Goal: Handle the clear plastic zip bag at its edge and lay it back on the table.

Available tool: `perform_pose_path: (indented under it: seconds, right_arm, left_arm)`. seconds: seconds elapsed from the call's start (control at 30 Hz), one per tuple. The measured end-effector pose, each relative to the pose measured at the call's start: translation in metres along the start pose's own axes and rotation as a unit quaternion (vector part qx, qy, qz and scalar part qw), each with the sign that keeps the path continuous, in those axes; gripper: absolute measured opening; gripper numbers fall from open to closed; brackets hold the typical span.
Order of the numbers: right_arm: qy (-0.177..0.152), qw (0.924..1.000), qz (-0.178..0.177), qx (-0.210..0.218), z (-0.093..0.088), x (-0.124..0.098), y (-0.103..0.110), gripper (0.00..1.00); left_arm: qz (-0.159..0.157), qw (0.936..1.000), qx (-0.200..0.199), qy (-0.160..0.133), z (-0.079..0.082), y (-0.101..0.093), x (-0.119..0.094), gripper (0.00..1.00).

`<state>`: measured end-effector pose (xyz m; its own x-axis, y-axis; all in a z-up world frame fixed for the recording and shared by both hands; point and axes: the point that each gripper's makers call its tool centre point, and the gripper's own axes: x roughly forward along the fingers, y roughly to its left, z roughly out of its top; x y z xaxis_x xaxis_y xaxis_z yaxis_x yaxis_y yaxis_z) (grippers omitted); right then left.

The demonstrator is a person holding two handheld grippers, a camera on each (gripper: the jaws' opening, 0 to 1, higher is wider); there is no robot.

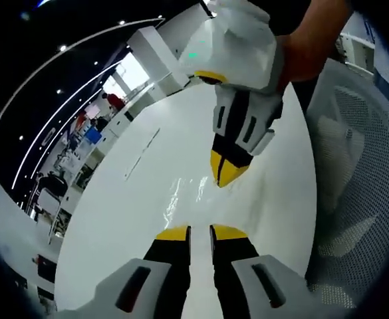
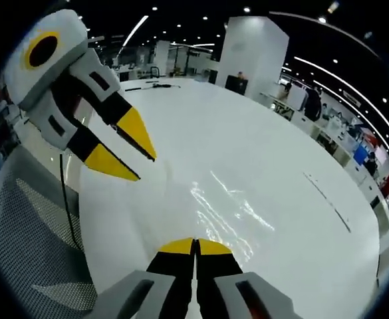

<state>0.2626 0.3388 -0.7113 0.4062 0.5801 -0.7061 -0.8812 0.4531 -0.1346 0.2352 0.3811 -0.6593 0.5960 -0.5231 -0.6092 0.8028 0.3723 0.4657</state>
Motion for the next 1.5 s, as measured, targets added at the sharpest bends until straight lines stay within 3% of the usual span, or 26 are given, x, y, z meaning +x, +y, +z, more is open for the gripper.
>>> perform_pose_path:
  seconds: [0.33, 0.67, 0.9, 1.5]
  right_arm:
    - [0.004, 1.0000, 0.003, -0.006, 0.000, 0.002, 0.005, 0.00]
    - [0.001, 1.0000, 0.003, -0.008, 0.003, 0.001, 0.002, 0.00]
    - [-0.001, 1.0000, 0.001, -0.006, 0.006, 0.001, 0.001, 0.00]
    - [-0.024, 0.9989, -0.036, 0.018, 0.018, -0.004, -0.026, 0.00]
  left_arm:
    - [-0.041, 0.9965, 0.072, -0.005, 0.017, -0.026, 0.025, 0.09]
    - [-0.058, 0.9932, 0.099, 0.022, 0.006, -0.029, 0.050, 0.08]
    - [-0.057, 0.9906, 0.118, 0.037, -0.003, -0.032, 0.056, 0.01]
    - [-0.062, 0.9915, 0.104, 0.049, -0.011, -0.041, 0.065, 0.00]
